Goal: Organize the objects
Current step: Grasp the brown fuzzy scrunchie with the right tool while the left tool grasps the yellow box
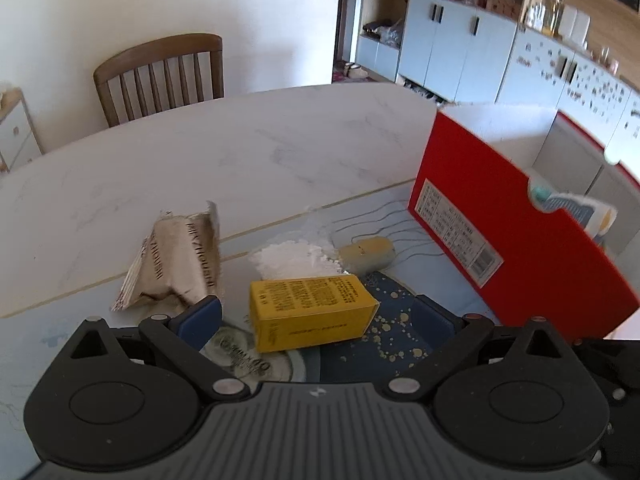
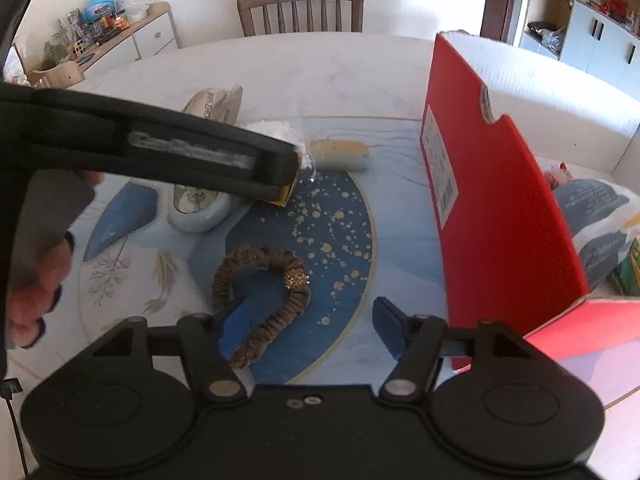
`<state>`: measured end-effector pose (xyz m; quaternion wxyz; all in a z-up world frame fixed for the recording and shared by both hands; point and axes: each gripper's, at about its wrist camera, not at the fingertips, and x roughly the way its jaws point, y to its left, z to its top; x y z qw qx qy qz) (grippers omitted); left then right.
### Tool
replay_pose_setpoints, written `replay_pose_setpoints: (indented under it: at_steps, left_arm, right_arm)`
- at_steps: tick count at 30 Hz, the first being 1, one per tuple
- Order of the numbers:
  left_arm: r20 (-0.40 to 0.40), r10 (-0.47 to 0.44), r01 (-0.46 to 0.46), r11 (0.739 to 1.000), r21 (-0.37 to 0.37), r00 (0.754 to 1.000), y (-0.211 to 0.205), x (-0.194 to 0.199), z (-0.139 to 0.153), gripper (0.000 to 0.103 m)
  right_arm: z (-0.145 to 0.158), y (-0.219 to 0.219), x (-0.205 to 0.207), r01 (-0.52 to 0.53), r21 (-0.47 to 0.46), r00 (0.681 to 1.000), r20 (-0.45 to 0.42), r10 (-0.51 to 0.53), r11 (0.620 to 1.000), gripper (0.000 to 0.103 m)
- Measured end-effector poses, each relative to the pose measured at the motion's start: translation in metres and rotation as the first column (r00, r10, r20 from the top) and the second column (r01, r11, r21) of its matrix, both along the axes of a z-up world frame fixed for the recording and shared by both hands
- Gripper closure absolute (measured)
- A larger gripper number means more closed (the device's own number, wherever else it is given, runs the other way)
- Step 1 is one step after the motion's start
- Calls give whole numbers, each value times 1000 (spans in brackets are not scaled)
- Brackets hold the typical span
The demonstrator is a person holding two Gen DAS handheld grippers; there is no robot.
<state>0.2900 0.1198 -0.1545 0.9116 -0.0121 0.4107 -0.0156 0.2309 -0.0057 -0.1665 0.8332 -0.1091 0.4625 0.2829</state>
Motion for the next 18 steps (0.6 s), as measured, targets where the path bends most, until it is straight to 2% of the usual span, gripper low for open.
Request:
replay_pose_setpoints:
  at_steps: [4,8,15,17,18]
  left_arm:
    - [-15,12,-11,999,35,1000,-9,8,-7,2]
    - [-15,34,-33,997,69,999,-12,12,-14,2]
    - [2,48,-48,994,99,999,-13,11,-19,3]
    - [8,50,-50,994,102,999,-13,10,-19,8]
    - [9,50,-51,993,105,999,-13,10,-18,15]
  right_arm:
    - [-2,4,-3,-22,-9,1000,17,22,1000,46]
    - [-3,6,-5,-38,-19,999,35,38,999,56]
    - [-3,15,-13,-81,-59,994,67,85,995,68]
    - [-3,17,-14,-93,-59,993,70,97,994,74]
    - [-3,18,-15,-98,-59,992,70,102,993,75]
